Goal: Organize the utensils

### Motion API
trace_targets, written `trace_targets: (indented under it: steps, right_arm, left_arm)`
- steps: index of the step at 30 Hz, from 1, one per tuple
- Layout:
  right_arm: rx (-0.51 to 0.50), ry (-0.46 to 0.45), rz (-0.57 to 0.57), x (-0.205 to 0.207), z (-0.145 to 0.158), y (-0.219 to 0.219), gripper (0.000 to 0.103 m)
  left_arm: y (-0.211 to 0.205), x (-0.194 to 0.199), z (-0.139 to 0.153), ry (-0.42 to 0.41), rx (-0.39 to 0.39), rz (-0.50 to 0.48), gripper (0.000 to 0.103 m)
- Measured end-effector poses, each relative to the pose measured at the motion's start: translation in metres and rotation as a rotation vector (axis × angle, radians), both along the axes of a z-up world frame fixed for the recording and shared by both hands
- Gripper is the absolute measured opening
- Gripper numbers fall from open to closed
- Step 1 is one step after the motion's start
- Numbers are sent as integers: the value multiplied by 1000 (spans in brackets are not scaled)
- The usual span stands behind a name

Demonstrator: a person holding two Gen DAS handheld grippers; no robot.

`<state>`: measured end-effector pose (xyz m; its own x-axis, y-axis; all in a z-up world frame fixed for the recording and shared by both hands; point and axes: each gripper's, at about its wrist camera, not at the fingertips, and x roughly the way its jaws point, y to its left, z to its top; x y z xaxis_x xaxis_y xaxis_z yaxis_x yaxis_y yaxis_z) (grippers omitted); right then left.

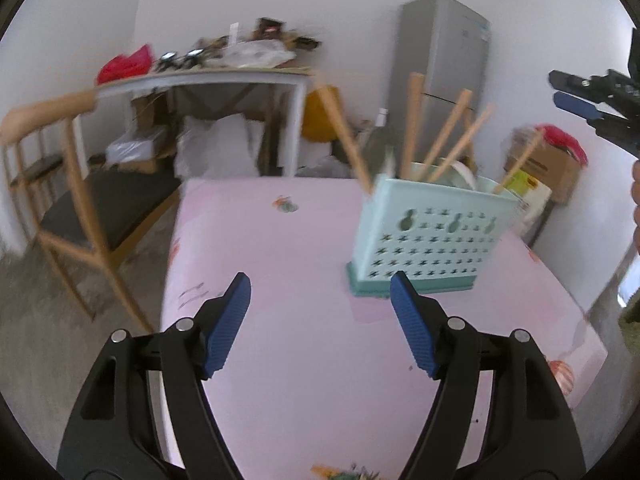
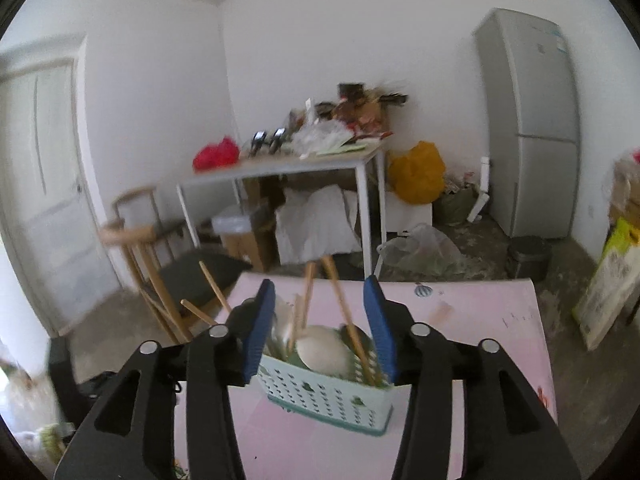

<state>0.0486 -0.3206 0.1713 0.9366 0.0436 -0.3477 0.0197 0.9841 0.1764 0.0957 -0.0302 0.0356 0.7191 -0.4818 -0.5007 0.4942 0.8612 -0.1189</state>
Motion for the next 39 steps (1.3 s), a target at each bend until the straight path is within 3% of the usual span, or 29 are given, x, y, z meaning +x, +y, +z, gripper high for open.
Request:
trace_targets:
  steps: [3, 7, 11, 14, 19, 24, 28, 32, 39]
  right_arm:
    - [98, 32, -46, -14, -29, -30, 57]
    - [305, 170, -52, -4, -91, -73, 58]
    - [262, 258, -41, 22, -133, -80, 58]
    - [266, 303, 33, 46, -154, -79, 58]
    - [263, 290, 137, 69, -162, -72, 59]
    - [283, 273, 229, 83, -158, -65, 59]
    - [226, 266, 210, 84, -156, -54, 62]
    - [276, 261, 218, 84, -159, -55, 62]
    - [272, 273, 233, 71, -157, -30, 62]
  left_arm:
    - [-28, 10, -2, -24, 39, -92, 75]
    - [-65, 29, -9, -28, 81, -176, 75]
    - [-97, 49, -18, -30, 130, -224, 75]
    - [-120, 59, -27, -49, 196, -251, 75]
    - [-133, 70, -30, -32, 190, -259, 78]
    - [-130, 76, -27, 12, 133, -255, 78]
    - [-127, 76, -26, 26, 132, -245, 78]
    - [-116, 68, -24, 55, 94, -222, 78]
    - [-91, 49, -19, 86, 60, -169, 78]
